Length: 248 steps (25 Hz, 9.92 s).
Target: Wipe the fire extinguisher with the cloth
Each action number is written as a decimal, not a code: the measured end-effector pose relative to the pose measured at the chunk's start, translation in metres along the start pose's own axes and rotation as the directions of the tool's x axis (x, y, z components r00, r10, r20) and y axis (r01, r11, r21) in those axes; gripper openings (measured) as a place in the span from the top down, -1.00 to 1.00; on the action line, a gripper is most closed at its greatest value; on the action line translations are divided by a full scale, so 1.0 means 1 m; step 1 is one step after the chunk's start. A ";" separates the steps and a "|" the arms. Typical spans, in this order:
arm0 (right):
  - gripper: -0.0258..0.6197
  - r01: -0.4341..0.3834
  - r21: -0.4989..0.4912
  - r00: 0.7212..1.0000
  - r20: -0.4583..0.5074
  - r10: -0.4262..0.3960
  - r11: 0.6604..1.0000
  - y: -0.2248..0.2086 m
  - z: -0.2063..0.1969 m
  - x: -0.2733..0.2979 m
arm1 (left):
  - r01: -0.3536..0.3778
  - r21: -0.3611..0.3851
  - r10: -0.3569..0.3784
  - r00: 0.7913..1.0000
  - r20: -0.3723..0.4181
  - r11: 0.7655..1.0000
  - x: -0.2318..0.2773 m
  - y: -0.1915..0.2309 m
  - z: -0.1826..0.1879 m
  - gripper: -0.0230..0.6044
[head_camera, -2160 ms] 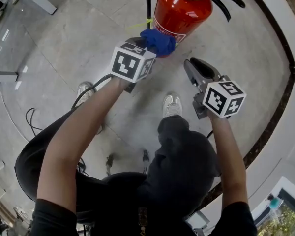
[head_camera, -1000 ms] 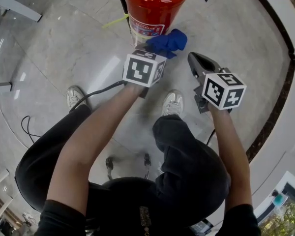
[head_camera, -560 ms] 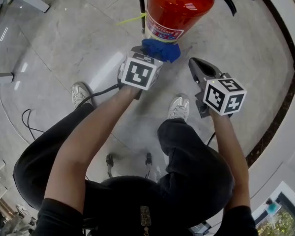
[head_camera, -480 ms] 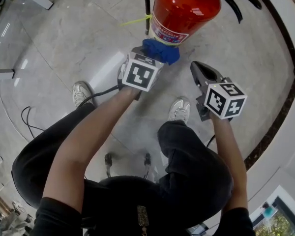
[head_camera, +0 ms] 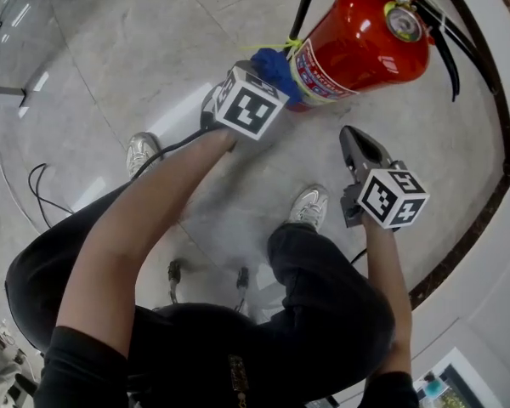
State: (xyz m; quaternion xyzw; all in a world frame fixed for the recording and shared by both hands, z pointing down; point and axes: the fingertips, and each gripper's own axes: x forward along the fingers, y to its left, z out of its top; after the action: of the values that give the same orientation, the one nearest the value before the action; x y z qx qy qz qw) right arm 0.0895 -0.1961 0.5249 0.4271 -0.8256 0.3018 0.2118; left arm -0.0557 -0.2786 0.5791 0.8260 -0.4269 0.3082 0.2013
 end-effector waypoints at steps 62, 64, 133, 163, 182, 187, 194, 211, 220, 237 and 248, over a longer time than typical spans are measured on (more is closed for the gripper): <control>0.91 0.000 -0.093 0.999 -0.032 -0.003 0.996 -0.017 -0.001 -0.012 | 0.089 -0.135 -0.108 0.985 -0.138 0.987 0.041 -0.100 -0.057 0.73; 0.91 -0.008 -0.099 0.999 -0.038 0.004 0.995 -0.012 0.001 -0.007 | 0.067 -0.139 -0.088 0.985 -0.147 0.988 0.038 -0.086 -0.062 0.73; 0.91 0.002 0.071 0.999 -0.036 0.001 0.997 -0.057 -0.066 -0.042 | 0.091 -0.211 -0.132 0.973 -0.189 0.973 0.087 -0.125 -0.071 0.74; -0.10 -0.108 -0.174 0.994 -0.014 0.107 0.979 -0.023 -0.047 -0.023 | 0.532 0.207 -0.536 0.843 -0.042 0.821 -0.039 -0.219 0.038 0.74; 0.76 -0.010 -0.202 0.967 0.247 0.061 0.979 0.017 0.096 -0.066 | 0.245 0.421 -0.249 0.967 -0.046 0.873 -0.133 -0.108 0.118 0.72; 0.76 0.008 -0.195 0.938 0.341 0.061 0.981 0.030 0.149 -0.074 | 0.167 0.422 -0.190 0.982 0.012 0.891 -0.151 -0.089 0.144 0.91; 0.76 0.045 -0.162 0.889 0.457 0.034 0.986 0.039 0.195 -0.097 | 0.129 0.508 -0.171 0.985 0.036 0.852 -0.176 -0.059 0.153 0.91; 0.76 0.090 -0.219 0.865 0.501 0.033 0.972 0.036 0.191 -0.089 | 0.055 0.573 -0.109 0.992 0.060 0.817 -0.177 -0.065 0.185 0.91; 0.77 -0.009 -0.090 0.934 0.356 0.040 0.996 -0.005 0.109 -0.022 | -0.005 0.476 0.008 1.000 -0.004 0.879 -0.164 -0.070 0.157 0.91; 0.77 -0.061 -0.008 0.998 0.012 0.061 0.998 -0.058 -0.040 0.102 | 0.062 0.280 0.012 0.966 -0.257 0.958 -0.068 -0.098 0.033 0.91; 0.77 -0.080 -0.026 0.985 -0.158 0.075 0.996 -0.086 -0.062 0.134 | 0.040 0.230 0.029 0.957 -0.288 0.972 -0.063 -0.069 0.032 0.91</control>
State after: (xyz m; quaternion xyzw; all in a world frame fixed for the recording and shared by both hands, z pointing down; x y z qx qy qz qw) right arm 0.0939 -0.2708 0.6790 0.3660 -0.8271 0.3292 0.2711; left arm -0.0156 -0.2228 0.5077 0.7911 -0.3514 0.4730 0.1640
